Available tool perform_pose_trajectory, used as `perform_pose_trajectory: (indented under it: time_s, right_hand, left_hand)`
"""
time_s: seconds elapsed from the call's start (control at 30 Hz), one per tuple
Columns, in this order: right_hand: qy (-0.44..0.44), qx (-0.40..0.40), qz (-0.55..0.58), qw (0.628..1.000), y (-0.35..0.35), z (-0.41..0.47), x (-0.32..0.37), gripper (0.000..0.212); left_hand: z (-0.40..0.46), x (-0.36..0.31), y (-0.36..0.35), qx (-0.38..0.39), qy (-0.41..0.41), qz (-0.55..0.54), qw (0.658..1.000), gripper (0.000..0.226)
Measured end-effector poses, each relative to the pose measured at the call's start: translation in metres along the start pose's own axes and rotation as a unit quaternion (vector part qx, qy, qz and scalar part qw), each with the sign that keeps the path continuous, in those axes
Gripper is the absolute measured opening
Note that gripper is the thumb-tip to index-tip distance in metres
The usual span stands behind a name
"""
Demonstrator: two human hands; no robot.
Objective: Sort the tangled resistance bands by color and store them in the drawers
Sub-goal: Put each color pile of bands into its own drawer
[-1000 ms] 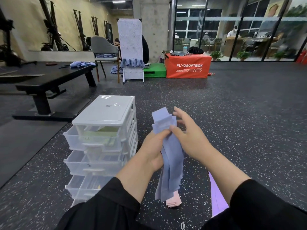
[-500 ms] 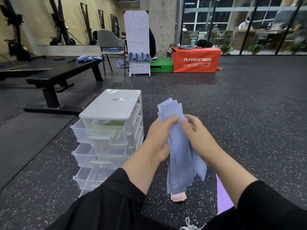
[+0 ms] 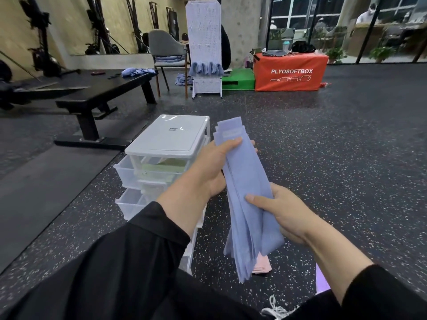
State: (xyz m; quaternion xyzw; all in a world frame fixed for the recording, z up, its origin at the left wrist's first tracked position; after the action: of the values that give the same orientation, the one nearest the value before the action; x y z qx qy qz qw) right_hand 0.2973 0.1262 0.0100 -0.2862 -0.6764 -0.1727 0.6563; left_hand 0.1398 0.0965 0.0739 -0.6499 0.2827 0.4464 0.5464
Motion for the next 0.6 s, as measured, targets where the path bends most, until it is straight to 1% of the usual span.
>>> perform_pose_trajectory:
  time_s: [0.13, 0.23, 0.3, 0.37, 0.4, 0.43, 0.47, 0.53, 0.57, 0.6]
  right_hand:
    - [0.005, -0.042, -0.025, 0.999, 0.001, -0.007, 0.009, 0.019]
    - [0.009, -0.063, -0.042, 0.997, 0.002, -0.012, 0.021, 0.014]
    - [0.025, -0.075, -0.049, 0.996, 0.004, -0.012, 0.029, 0.013]
    - [0.037, -0.087, -0.044, 0.995, 0.009, -0.012, 0.037, 0.014]
    - [0.042, -0.089, -0.04, 0.994, 0.011, -0.012, 0.041, 0.014]
    - [0.047, -0.091, -0.039, 0.994, 0.013, -0.012, 0.044, 0.016]
    - [0.048, -0.094, -0.041, 0.994, 0.015, -0.012, 0.047, 0.017]
    - [0.043, -0.104, -0.045, 0.993, 0.019, -0.012, 0.051, 0.017]
    - [0.037, -0.108, -0.048, 0.992, 0.021, -0.012, 0.052, 0.016]
    - [0.031, -0.111, -0.053, 0.992, 0.022, -0.012, 0.052, 0.015]
  left_hand:
    - [0.012, 0.017, 0.021, -0.06, 0.084, -0.023, 0.994, 0.021]
    - [0.018, 0.04, 0.03, -0.089, 0.16, -0.035, 0.983, 0.037]
    - [0.02, 0.056, 0.03, -0.09, 0.203, -0.026, 0.975, 0.041]
    - [0.023, 0.072, 0.027, -0.054, 0.235, -0.011, 0.97, 0.051]
    - [0.026, 0.082, 0.028, -0.032, 0.245, -0.009, 0.969, 0.06]
    - [0.027, 0.09, 0.029, -0.022, 0.256, 0.004, 0.966, 0.063]
    - [0.025, 0.098, 0.029, -0.017, 0.268, 0.016, 0.963, 0.06]
    - [0.017, 0.106, 0.029, -0.044, 0.257, 0.093, 0.961, 0.05]
    - [0.011, 0.108, 0.032, -0.073, 0.235, 0.133, 0.96, 0.051]
    - [0.006, 0.108, 0.036, -0.112, 0.198, 0.156, 0.961, 0.062]
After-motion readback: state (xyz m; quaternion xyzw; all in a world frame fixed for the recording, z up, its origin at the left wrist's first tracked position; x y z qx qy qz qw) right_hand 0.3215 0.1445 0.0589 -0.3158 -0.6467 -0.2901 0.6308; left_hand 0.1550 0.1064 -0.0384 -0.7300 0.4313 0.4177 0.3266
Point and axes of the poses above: each hand's wrist, its own z-axis towards the middle knuckle, its own y-axis out of the back of the hand, x = y × z, the point moved 4 cm from there along z, towards the middle knuckle, and after that the axes turned 3 degrees about x, right-handed, at the moved point
